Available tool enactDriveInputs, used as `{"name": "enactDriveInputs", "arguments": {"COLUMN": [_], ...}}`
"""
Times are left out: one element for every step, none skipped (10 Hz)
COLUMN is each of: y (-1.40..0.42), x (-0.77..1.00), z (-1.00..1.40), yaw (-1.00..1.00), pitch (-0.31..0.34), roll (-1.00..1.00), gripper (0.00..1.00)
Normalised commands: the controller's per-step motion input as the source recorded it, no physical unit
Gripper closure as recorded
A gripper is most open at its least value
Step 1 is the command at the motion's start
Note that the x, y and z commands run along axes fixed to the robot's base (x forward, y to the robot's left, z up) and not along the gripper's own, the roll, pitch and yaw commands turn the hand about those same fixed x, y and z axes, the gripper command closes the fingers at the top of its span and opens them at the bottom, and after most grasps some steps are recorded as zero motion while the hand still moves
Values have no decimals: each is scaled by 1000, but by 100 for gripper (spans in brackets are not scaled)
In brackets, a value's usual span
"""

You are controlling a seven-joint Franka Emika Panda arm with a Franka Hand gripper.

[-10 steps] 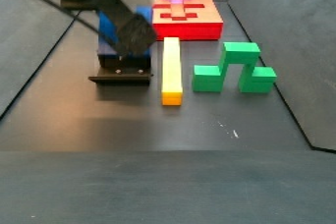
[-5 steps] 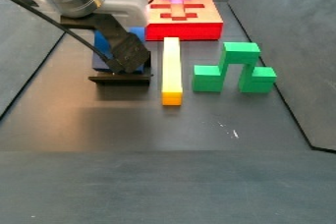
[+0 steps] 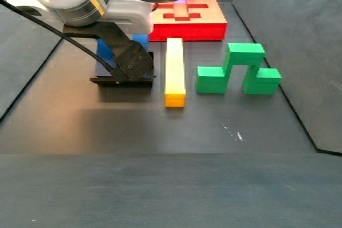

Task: Pick up the blue object. Move up. Place the blue object on the fixture. Regrasp the blue object. Move to above the board. Insert the blue object.
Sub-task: Place the blue object on the fixture, then regrasp the blue object.

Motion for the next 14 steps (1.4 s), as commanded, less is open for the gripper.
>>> {"name": "enactDriveInputs", "arguments": {"y": [0, 0, 0, 0, 0, 0, 3, 3, 0, 0, 0, 0, 0, 0], "x": [140, 66, 0, 0, 0, 134, 100, 91, 46, 0, 0, 0, 0, 0], "z": [-151, -126, 0, 0, 0, 314, 286, 274, 211, 97, 0, 0, 0, 0], "yaw": [0, 0, 0, 0, 0, 43, 49, 49, 60, 71, 57, 54, 57, 60], "pitch": [0, 0, 0, 0, 0, 123, 131, 111, 46, 14, 0, -17, -29, -20], "roll": [40, 51, 9, 0, 0, 600, 680, 686, 720, 857, 814, 789, 800, 854], "gripper": [100, 100, 100, 100, 0, 0, 0, 0, 0, 0, 0, 0, 0, 0]}}
